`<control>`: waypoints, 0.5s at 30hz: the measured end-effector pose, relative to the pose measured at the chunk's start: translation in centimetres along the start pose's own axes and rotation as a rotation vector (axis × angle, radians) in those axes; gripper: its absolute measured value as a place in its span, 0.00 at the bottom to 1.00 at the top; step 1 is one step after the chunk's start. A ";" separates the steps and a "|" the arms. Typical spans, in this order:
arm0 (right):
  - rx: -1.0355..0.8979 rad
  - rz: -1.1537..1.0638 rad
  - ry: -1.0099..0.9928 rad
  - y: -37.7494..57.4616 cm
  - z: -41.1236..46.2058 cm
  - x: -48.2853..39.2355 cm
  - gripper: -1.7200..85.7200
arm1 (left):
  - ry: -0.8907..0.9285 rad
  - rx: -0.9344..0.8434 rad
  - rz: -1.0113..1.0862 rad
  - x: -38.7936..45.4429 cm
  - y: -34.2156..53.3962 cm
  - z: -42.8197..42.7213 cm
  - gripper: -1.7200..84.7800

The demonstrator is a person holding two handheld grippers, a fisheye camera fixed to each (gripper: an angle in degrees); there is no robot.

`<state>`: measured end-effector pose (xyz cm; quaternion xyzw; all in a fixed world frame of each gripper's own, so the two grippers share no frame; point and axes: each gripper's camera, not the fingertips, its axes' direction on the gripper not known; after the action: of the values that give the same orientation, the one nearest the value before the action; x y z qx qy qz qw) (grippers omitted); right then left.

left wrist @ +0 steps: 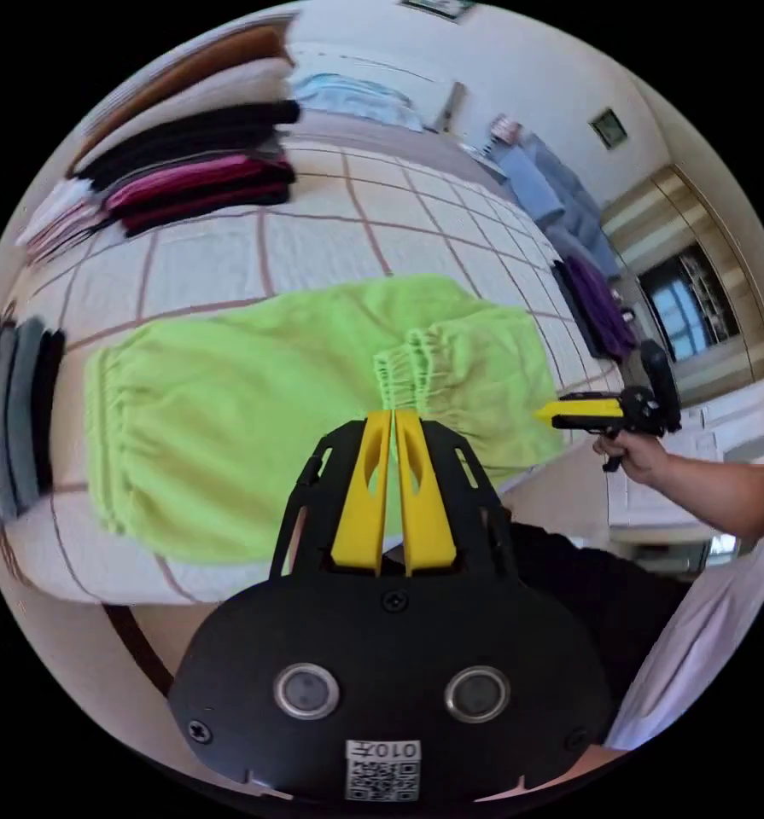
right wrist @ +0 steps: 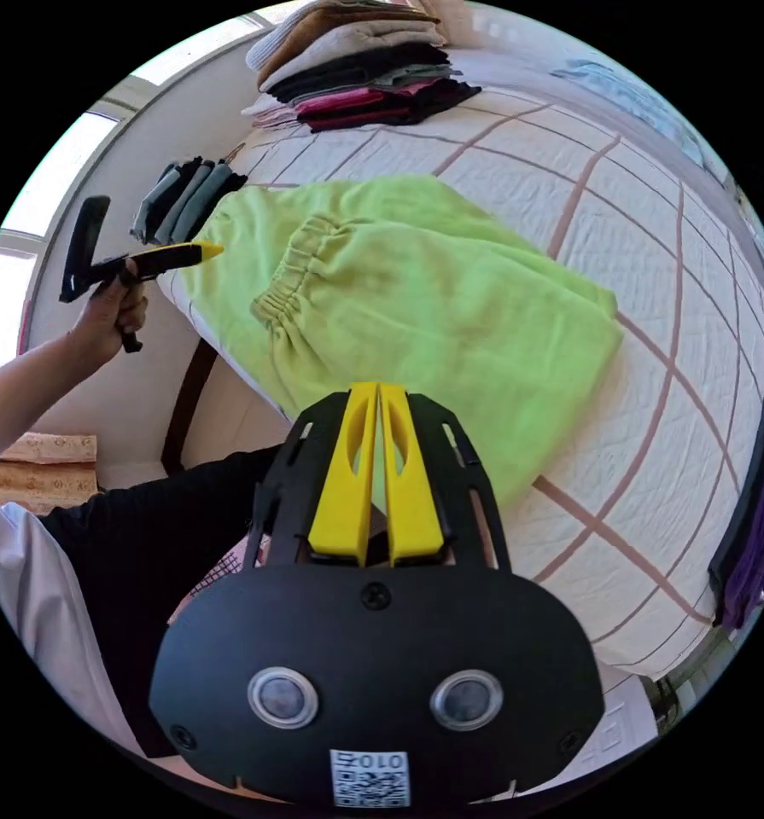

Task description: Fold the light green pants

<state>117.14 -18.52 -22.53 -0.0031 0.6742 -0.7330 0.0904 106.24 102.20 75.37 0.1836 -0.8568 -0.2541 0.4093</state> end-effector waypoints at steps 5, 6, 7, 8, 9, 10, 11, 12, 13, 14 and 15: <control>0.033 -0.085 -0.021 -3.6 -1.3 -2.1 0.06 | -0.107 0.250 -0.694 -12.5 11.1 -7.9 0.17; 0.043 -0.102 -0.032 -4.6 -1.3 -2.5 0.06 | -0.089 0.266 -0.742 -13.6 12.1 -8.1 0.18; 0.044 -0.108 -0.036 -5.1 -1.2 -2.7 0.06 | -0.049 0.311 -0.810 -15.5 13.7 -8.2 0.19; 0.044 -0.120 -0.045 -6.1 -0.9 -3.0 0.06 | -0.025 0.353 -0.850 -16.9 14.6 -8.3 0.20; 0.040 -0.136 -0.053 -7.0 -0.6 -3.4 0.05 | -0.023 0.369 -0.857 -17.4 14.8 -8.3 0.20; 0.038 -0.145 -0.055 -7.4 -0.4 -3.6 0.05 | -0.021 0.397 -0.845 -18.1 14.7 -8.4 0.21; 0.035 -0.162 -0.058 -8.2 -0.1 -4.1 0.05 | -0.007 0.405 -0.822 -18.7 14.2 -8.2 0.21; 0.032 -0.176 -0.059 -8.8 0.1 -4.5 0.05 | 0.000 0.397 -0.810 -18.9 13.9 -8.1 0.21; 0.031 -0.182 -0.062 -9.1 0.3 -4.6 0.05 | 0.012 0.362 -0.788 -19.3 13.3 -7.5 0.21; 0.026 -0.191 -0.074 -9.5 0.5 -4.9 0.05 | 0.015 0.325 -0.780 -19.6 12.9 -7.0 0.22; 0.013 -0.195 -0.082 -9.8 0.9 -5.1 0.05 | 0.013 0.316 -0.778 -19.7 12.8 -6.8 0.22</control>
<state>121.00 -17.96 -12.12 -0.0979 0.6618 -0.7418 0.0461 122.02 120.84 74.54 0.5558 -0.7493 -0.2541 0.2551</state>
